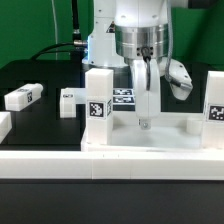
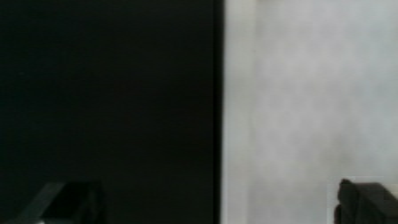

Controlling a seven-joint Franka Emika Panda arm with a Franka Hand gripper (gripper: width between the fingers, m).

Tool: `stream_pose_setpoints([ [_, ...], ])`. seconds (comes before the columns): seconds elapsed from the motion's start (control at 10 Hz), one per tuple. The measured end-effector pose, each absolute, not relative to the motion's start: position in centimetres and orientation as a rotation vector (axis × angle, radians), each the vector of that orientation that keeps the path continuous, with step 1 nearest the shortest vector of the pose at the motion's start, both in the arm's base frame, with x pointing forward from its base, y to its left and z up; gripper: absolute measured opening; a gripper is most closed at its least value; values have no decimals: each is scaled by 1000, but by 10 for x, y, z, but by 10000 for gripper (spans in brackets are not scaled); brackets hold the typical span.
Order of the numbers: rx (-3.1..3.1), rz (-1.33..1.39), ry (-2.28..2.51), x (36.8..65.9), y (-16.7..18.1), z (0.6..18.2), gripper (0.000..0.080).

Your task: Assemble desk

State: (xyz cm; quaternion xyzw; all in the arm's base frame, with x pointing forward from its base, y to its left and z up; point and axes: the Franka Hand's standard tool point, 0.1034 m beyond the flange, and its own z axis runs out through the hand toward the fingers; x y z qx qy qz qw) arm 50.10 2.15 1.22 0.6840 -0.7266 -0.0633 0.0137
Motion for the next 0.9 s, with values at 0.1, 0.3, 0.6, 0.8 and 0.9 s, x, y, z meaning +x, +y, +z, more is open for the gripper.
stream_pose_setpoints([
  [0.1,2138,-198,-2254,500,20,11,649],
  [0.3,2160,-194,-2233,501,16,12,535],
  [0.6,2191,-199,-2196,497,12,10,217],
  [0.8,2209,-183,-2183,497,5,10,80],
  [0.9,2221,-181,-2172,497,4,10,80],
])
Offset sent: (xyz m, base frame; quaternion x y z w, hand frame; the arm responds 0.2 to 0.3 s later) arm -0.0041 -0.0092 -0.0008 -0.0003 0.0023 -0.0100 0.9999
